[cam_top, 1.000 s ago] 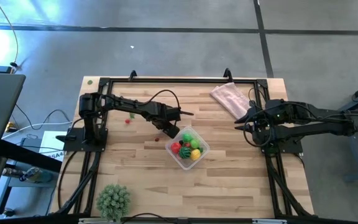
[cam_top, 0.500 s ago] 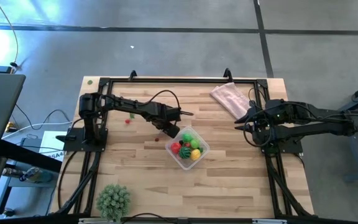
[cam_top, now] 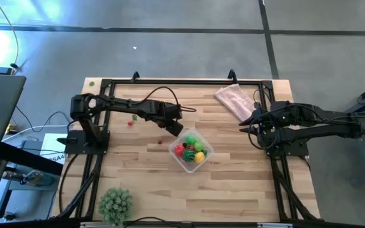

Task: Pick and placing Produce into tupperware
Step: Put the red strawberry into the transparent container

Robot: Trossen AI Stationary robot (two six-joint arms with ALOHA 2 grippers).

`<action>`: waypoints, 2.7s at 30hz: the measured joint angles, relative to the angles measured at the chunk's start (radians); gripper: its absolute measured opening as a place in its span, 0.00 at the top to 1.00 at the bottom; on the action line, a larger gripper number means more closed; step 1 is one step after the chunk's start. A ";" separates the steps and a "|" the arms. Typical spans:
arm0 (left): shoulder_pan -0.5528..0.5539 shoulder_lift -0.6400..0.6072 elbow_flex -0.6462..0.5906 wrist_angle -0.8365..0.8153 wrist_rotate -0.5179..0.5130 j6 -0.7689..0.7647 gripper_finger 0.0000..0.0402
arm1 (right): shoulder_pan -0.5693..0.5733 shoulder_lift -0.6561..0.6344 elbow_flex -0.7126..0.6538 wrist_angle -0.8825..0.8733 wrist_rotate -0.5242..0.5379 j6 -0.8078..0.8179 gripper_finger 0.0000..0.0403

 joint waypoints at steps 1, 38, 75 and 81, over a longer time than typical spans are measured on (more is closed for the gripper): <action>0.000 -0.010 0.000 0.000 0.000 0.000 0.66 | 0.000 0.000 0.000 0.000 0.000 0.000 0.74; -0.001 0.044 0.002 0.117 0.045 0.085 0.66 | 0.000 0.000 0.000 0.000 0.000 0.000 0.74; 0.000 0.109 0.001 0.236 0.085 0.050 0.66 | 0.000 0.000 0.000 0.000 0.000 0.000 0.74; 0.000 0.109 0.001 0.240 0.061 0.055 0.66 | 0.000 0.000 0.000 0.000 0.004 0.000 0.74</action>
